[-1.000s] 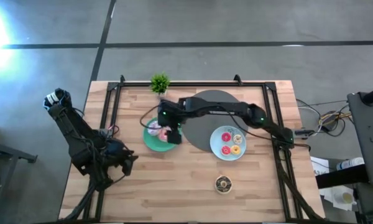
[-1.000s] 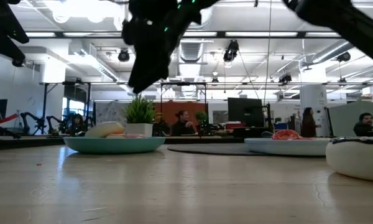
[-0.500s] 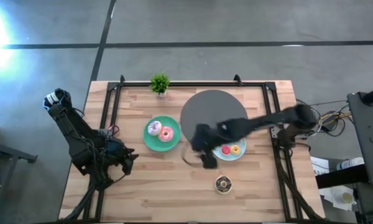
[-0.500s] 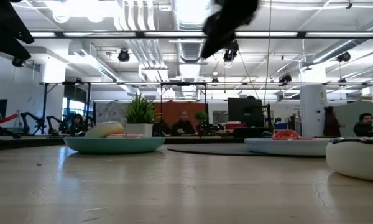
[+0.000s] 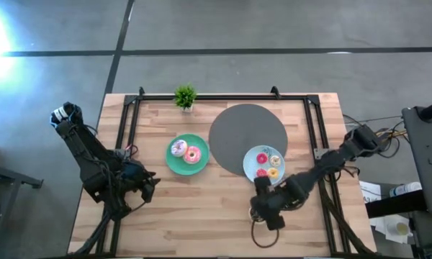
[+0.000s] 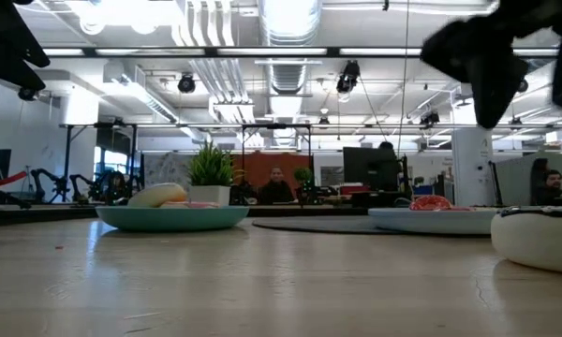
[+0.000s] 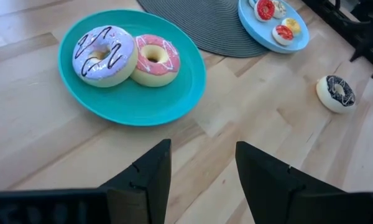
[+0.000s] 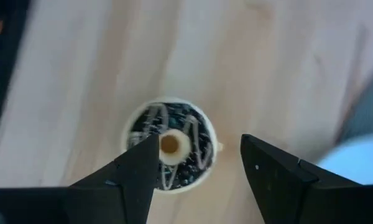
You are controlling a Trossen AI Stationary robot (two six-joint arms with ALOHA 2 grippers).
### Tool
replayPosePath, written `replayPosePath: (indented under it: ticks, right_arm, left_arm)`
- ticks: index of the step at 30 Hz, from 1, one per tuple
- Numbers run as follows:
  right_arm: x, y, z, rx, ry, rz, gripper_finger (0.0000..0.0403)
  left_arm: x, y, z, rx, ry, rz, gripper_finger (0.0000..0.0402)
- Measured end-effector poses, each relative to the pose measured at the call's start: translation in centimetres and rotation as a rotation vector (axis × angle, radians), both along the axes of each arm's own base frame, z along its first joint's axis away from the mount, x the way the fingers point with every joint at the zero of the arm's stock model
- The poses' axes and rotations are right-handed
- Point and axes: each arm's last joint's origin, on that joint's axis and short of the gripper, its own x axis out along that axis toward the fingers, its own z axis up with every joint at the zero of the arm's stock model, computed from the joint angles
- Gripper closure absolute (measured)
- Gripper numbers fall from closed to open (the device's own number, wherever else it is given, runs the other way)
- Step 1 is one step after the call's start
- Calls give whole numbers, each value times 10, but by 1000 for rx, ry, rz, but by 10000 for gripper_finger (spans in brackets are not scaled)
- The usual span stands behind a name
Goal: Pick & Place donuts
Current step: Put the large black donut on the green plate
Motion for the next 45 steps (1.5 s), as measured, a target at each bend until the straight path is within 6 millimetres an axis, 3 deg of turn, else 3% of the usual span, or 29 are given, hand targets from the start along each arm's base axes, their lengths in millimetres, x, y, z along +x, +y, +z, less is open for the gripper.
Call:
replayPosePath:
  ticks: [5,21,36,41,45]
  right_arm:
    - [-2,-3,-14,51,0,-148,183]
    - [-11,-17,-52,96,31,-107,183]
    - [-13,-24,-68,150,9,-1,184]
    - [-10,-27,-70,159,-2,-25,185]
    - [-2,-28,-86,198,31,-95,196]
  left_arm:
    - [0,0,0,-4,3,2,248]
    - [0,0,0,-14,15,2,248]
    - [1,0,0,-19,12,10,248]
    - [1,1,0,-19,12,12,248]
    - [1,1,-1,-20,11,14,248]
